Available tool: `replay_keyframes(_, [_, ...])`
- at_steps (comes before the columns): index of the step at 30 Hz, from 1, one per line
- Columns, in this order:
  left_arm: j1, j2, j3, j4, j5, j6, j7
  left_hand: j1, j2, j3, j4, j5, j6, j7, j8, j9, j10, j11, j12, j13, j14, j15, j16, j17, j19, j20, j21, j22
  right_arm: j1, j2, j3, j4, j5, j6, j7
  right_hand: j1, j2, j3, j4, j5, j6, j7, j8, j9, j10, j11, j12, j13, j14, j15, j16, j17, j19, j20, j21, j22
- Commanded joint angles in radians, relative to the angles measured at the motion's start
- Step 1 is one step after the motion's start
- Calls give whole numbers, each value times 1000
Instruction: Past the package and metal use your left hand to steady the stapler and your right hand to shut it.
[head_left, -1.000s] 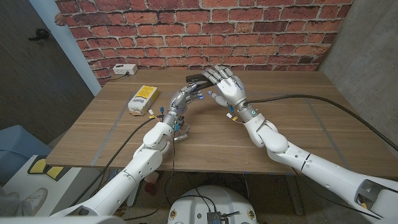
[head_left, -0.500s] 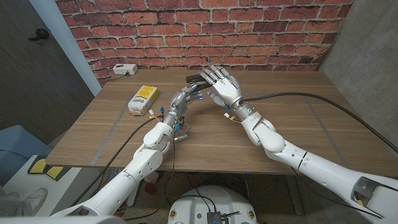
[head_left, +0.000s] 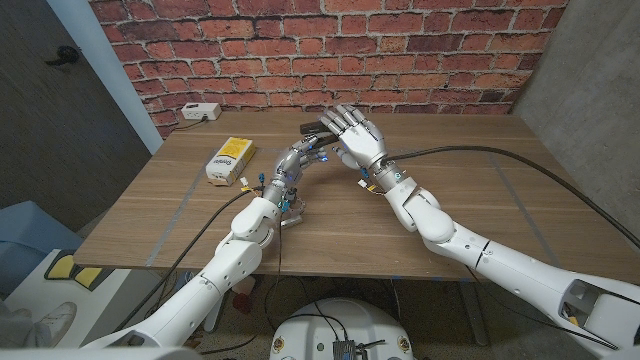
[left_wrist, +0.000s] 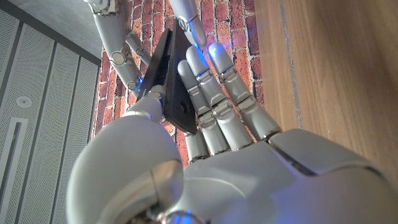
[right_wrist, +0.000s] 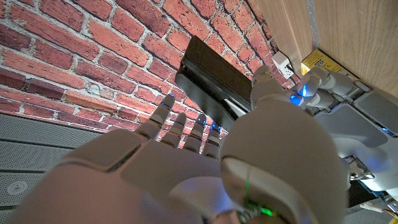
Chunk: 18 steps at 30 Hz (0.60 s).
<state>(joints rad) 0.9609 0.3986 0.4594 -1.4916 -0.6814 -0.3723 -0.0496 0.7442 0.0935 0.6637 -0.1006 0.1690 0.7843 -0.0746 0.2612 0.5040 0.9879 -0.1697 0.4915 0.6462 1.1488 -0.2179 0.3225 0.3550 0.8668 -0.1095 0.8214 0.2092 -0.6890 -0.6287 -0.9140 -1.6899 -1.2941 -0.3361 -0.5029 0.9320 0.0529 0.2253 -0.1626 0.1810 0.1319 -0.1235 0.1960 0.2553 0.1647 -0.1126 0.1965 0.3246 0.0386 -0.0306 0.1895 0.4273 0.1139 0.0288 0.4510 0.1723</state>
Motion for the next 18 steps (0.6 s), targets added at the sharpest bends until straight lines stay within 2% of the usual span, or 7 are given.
replay_keyframes(1, [-5,0,2,0,2,5,0,78,87,7,-2,7,58,46,-3,3,37,-38,-2,3,5,-16,7,5,-7,-48,7,0,12,9,-13,21,2,13,-28,20,4,13,0,4,19,-7,11,1,22,-4,15,4,2,-118,11,-3,8,-8,-4,1])
replay_keyframes(3, [-5,-1,3,0,2,5,1,77,87,7,-2,7,59,46,-3,2,39,-39,0,5,5,-16,7,5,-8,-47,8,-1,15,5,-15,14,3,17,-14,25,7,15,2,6,44,-12,22,-1,42,-8,23,4,11,-122,17,-8,16,-11,-8,1])
replay_keyframes(13, [-3,-3,5,-1,4,4,2,77,87,7,-3,7,61,48,-6,1,40,-39,-1,6,5,-16,8,6,-10,-48,13,-1,22,9,-18,24,4,17,-19,43,14,23,0,9,60,-19,29,-3,74,-24,35,5,7,-128,19,-17,19,-14,-17,1])
replay_keyframes(18, [-2,-1,4,-6,5,4,4,76,87,7,-3,7,62,47,-8,1,40,-38,-2,6,6,-16,7,6,-10,-48,16,-2,23,15,-21,37,8,17,-41,54,18,25,3,10,104,-36,45,-7,139,-37,57,6,27,-138,32,-28,32,-21,-26,1])
